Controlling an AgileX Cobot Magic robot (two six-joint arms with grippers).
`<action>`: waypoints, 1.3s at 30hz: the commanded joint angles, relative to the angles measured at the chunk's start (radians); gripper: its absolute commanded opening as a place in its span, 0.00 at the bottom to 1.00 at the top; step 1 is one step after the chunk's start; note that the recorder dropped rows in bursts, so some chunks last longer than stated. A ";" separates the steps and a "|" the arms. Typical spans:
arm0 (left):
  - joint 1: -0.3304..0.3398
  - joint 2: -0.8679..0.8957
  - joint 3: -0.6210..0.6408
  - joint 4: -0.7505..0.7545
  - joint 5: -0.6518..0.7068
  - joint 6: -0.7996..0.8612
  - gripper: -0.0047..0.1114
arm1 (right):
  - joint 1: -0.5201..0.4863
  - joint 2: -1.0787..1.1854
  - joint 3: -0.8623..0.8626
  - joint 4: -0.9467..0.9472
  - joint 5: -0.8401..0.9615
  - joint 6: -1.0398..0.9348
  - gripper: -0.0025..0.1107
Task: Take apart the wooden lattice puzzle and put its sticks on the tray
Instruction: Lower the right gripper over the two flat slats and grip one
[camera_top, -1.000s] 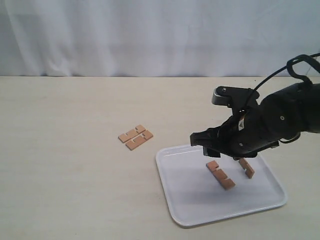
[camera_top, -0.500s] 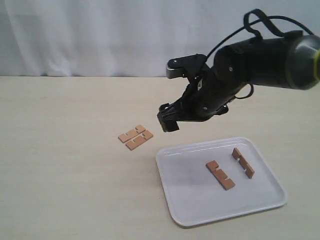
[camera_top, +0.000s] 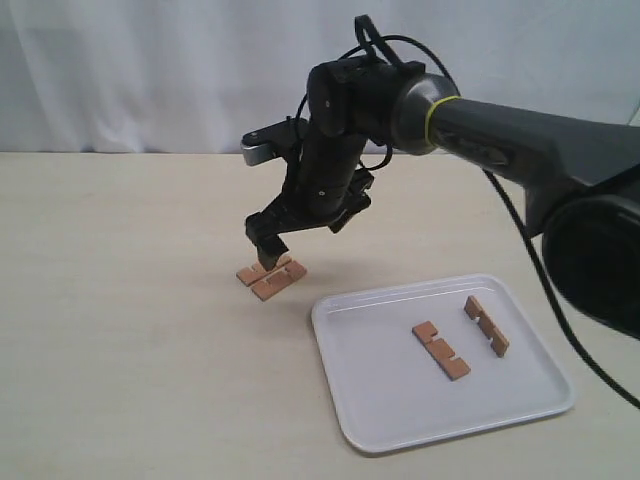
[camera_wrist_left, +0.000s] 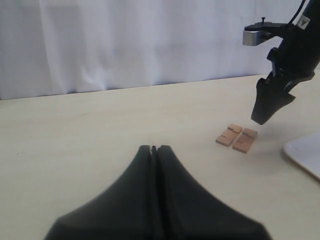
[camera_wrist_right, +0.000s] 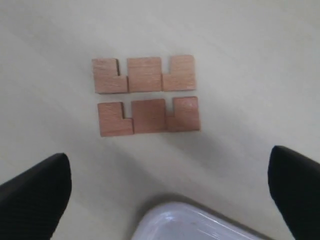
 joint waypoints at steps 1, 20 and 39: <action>-0.001 0.000 0.002 -0.001 -0.012 -0.003 0.04 | 0.011 0.078 -0.090 0.021 0.072 -0.027 0.98; -0.001 0.000 0.002 -0.001 -0.012 -0.003 0.04 | 0.058 0.153 -0.106 -0.064 -0.082 0.134 0.98; -0.001 0.000 0.002 -0.001 -0.012 -0.003 0.04 | 0.058 0.198 -0.106 -0.117 -0.031 0.112 0.98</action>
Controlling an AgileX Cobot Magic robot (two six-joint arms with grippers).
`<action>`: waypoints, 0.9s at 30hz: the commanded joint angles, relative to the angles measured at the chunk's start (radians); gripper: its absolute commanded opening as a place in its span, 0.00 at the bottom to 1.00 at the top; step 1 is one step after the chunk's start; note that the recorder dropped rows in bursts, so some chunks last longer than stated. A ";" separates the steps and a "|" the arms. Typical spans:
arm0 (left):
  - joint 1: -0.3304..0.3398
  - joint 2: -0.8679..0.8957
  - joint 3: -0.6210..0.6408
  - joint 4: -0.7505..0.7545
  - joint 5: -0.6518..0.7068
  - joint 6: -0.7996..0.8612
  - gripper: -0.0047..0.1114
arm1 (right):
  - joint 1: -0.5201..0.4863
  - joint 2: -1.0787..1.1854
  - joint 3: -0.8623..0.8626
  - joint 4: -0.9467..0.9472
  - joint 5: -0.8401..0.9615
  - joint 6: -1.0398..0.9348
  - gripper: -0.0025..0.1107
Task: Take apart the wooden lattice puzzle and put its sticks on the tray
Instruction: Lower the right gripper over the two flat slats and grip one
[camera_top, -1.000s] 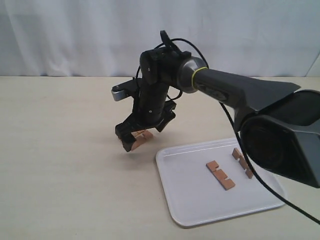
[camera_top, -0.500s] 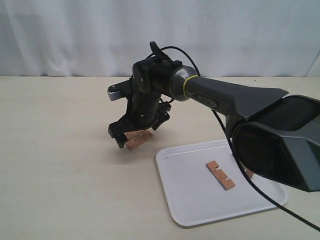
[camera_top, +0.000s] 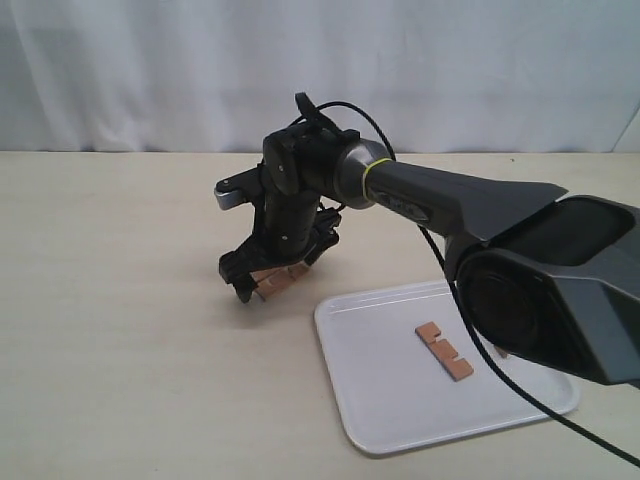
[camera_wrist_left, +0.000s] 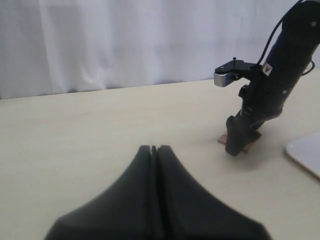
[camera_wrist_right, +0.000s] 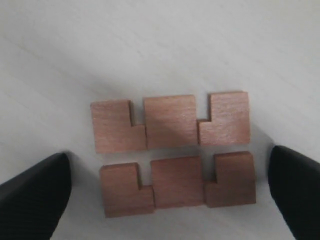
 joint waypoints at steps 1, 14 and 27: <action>-0.001 0.000 0.002 -0.001 -0.012 -0.003 0.04 | 0.001 0.016 -0.001 -0.046 0.046 0.011 0.98; -0.001 0.000 0.002 -0.001 -0.012 -0.003 0.04 | 0.001 0.016 -0.001 -0.054 0.098 0.016 0.98; -0.001 0.000 0.002 -0.001 -0.012 -0.003 0.04 | 0.001 0.016 -0.001 0.042 0.095 -0.048 0.98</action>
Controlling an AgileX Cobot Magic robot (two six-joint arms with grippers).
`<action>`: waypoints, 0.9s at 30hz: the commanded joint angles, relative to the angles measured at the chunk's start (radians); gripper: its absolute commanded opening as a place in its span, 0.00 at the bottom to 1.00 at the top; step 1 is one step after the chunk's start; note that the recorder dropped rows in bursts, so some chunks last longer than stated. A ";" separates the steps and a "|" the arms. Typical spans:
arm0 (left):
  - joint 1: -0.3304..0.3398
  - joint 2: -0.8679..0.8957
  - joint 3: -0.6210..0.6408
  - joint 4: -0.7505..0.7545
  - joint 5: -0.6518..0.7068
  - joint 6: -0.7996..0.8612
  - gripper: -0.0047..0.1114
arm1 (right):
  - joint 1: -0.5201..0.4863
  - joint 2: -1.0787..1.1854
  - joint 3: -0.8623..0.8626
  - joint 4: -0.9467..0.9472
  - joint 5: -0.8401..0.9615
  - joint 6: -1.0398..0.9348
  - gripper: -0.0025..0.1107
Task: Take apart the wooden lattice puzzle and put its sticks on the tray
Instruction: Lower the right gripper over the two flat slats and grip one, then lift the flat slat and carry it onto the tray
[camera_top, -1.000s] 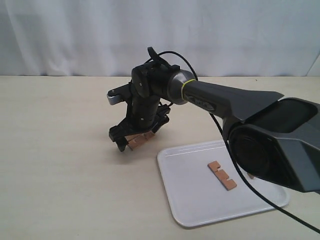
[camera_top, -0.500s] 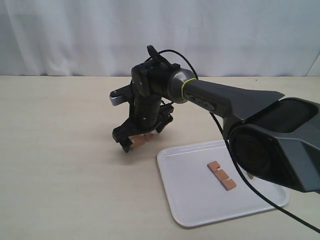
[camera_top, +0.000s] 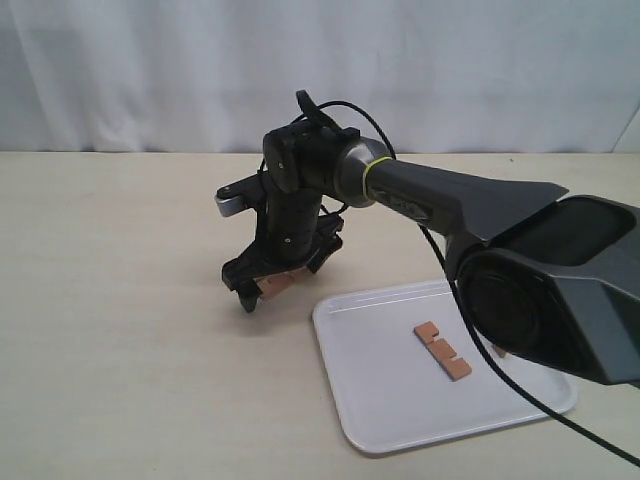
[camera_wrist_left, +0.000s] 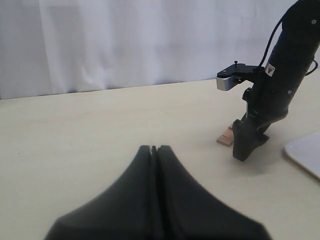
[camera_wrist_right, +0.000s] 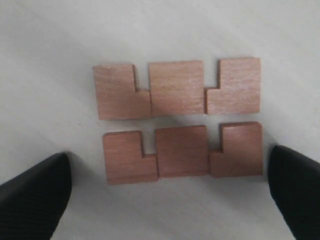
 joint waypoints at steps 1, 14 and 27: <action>-0.001 0.000 0.002 -0.001 -0.012 -0.003 0.04 | 0.001 0.016 0.006 0.015 0.020 -0.017 0.98; -0.001 0.000 0.002 -0.001 -0.012 -0.003 0.04 | 0.001 0.016 0.006 0.009 0.020 -0.013 0.67; -0.001 0.000 0.002 -0.001 -0.012 -0.003 0.04 | 0.001 -0.051 0.006 -0.014 0.104 -0.011 0.46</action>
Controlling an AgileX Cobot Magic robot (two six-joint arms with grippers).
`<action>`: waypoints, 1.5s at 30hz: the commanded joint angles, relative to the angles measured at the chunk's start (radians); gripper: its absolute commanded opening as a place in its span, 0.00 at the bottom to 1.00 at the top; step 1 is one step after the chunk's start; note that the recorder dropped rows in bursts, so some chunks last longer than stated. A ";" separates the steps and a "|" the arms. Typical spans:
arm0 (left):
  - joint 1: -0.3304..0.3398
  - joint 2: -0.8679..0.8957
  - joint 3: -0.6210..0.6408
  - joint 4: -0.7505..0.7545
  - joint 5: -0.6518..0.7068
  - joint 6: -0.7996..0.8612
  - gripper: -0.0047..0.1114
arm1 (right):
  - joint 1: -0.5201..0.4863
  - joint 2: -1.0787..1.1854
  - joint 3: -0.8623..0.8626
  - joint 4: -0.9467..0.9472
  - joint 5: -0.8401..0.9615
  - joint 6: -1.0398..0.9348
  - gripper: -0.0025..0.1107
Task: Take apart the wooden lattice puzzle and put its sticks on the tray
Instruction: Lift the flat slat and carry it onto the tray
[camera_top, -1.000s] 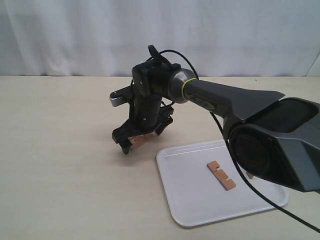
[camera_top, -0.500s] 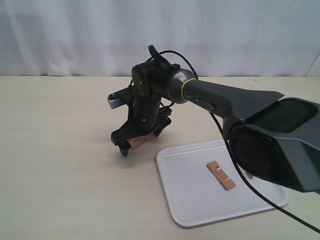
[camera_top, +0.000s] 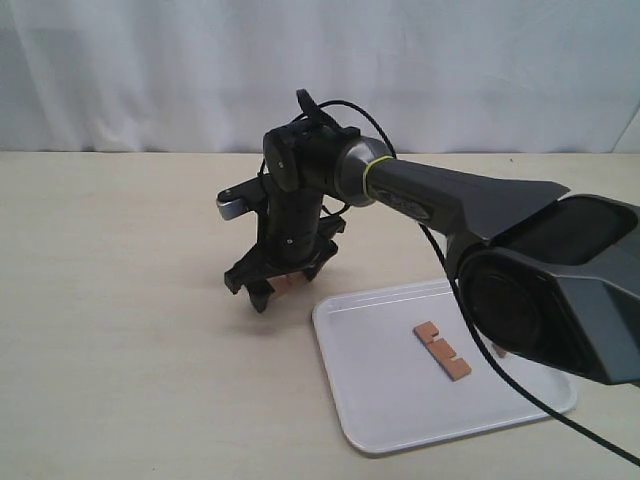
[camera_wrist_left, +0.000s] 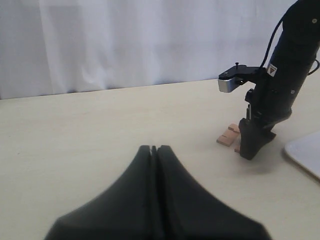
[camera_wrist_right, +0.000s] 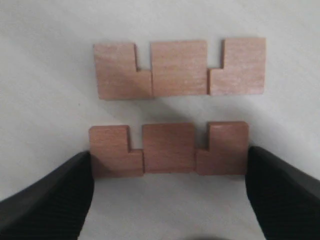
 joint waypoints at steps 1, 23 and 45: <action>-0.001 0.000 0.002 -0.001 -0.012 -0.003 0.04 | 0.001 -0.054 0.006 -0.014 0.072 0.000 0.46; -0.001 0.000 0.002 -0.001 -0.012 -0.003 0.04 | 0.001 -0.333 0.192 0.148 0.072 0.007 0.46; -0.001 0.000 0.002 -0.001 -0.012 -0.003 0.04 | -0.002 -0.521 0.791 -0.140 -0.226 0.076 0.46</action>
